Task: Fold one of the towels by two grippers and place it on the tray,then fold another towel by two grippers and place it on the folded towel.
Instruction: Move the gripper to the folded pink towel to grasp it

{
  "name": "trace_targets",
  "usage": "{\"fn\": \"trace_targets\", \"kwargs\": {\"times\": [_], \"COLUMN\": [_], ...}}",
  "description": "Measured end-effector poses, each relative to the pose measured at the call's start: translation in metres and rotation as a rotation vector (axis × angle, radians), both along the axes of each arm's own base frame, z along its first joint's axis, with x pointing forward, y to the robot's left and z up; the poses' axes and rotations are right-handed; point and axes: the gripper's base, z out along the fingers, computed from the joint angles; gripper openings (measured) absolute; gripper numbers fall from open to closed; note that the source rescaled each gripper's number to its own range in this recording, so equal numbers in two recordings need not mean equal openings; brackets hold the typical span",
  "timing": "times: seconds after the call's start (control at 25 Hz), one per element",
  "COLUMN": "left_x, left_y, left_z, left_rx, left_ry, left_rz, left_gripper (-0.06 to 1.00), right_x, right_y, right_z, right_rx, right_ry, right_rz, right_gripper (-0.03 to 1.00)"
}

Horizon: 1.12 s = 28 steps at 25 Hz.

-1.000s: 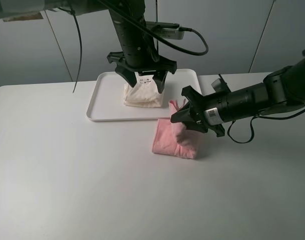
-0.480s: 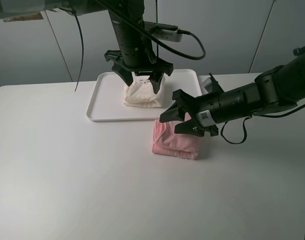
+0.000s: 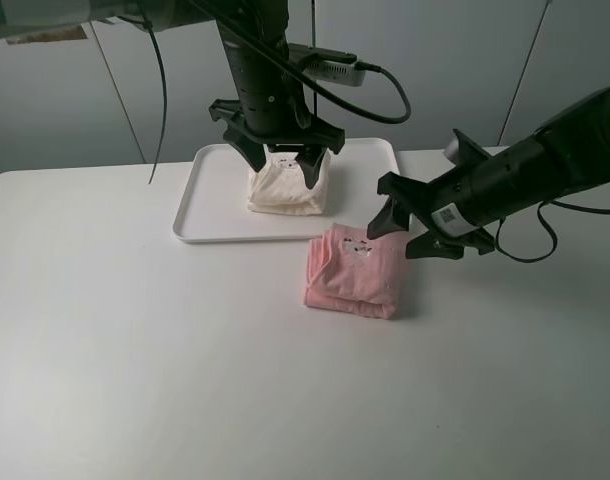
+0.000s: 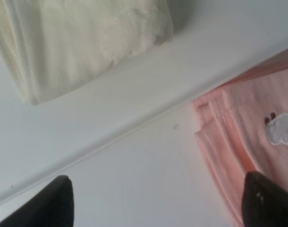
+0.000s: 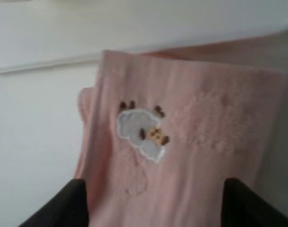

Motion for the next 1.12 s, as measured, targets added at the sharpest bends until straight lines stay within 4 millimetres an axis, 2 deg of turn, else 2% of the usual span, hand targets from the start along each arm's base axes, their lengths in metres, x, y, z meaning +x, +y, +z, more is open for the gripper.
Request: {"fn": "trace_targets", "kwargs": {"times": [0.16,0.4,0.92,1.04,1.12], "left_x": [0.0,0.0,0.0,0.0,0.0], "left_y": [0.0,0.0,0.0,0.0,0.0], "left_z": [0.0,0.0,0.0,0.0,0.0], "left_rx": [0.001,0.002,0.006,0.007,0.007], "left_ry": [0.0,-0.001,-0.005,-0.005,-0.005], "left_rz": [-0.003,-0.01,-0.024,-0.024,-0.024], "left_gripper": [0.92,0.92,0.92,0.92,0.92], "right_x": [0.002,0.005,0.014,0.014,0.014], "right_y": [-0.013,-0.008,-0.001,0.0,0.0], "right_z": [-0.006,-0.032,-0.052,-0.055,-0.056], "right_rx": [-0.005,0.029,0.103,0.121,0.119], "right_ry": [0.05,0.155,0.176,0.179,0.17], "right_rz": [-0.015,0.032,0.012,0.017,0.034], "right_gripper": [0.67,0.67,0.67,0.64,0.55]}}
